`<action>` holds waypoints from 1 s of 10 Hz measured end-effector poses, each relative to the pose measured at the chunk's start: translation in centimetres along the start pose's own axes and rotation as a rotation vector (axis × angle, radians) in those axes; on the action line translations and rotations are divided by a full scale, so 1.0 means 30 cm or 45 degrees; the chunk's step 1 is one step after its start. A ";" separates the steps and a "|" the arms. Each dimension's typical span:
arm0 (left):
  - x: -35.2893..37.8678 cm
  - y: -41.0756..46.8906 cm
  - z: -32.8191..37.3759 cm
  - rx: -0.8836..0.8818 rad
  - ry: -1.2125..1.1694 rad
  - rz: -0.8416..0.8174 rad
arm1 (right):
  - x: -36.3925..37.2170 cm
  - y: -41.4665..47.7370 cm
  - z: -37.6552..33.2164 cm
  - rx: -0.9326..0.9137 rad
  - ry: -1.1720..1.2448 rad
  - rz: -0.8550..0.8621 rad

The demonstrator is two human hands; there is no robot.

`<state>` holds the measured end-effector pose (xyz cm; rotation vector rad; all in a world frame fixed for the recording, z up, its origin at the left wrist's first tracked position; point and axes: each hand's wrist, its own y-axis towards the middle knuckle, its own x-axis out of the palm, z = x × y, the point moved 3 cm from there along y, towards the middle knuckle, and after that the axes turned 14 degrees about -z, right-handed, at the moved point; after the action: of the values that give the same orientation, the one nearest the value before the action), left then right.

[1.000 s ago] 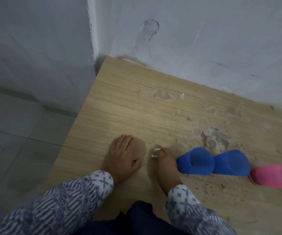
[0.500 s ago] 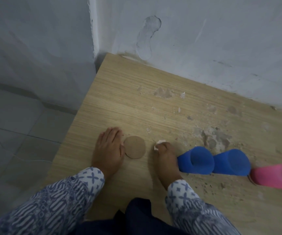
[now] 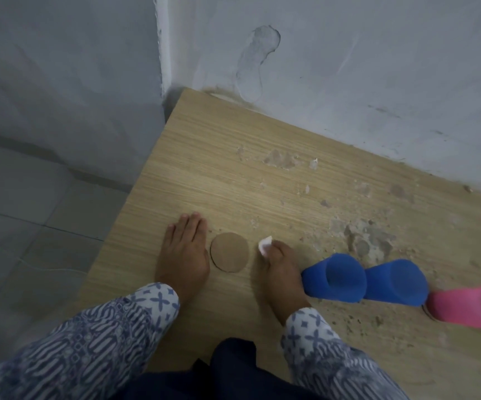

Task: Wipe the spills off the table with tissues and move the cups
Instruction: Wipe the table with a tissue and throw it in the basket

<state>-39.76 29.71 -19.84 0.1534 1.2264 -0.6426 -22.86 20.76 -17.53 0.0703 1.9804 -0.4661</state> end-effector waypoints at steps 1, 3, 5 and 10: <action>0.000 0.000 0.001 0.005 0.001 0.002 | 0.002 0.023 -0.006 0.008 0.015 -0.122; 0.000 0.003 0.002 0.001 0.006 0.006 | 0.046 -0.094 0.049 -0.066 -0.002 0.075; 0.004 0.001 -0.003 -0.002 0.004 -0.003 | -0.018 0.042 0.011 0.071 0.076 0.085; 0.006 0.001 0.000 0.001 0.027 0.003 | -0.032 0.068 -0.004 0.186 0.094 -0.111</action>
<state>-39.69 29.67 -20.01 0.1629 1.2463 -0.6406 -22.03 22.83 -17.23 0.0950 2.0253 -0.6732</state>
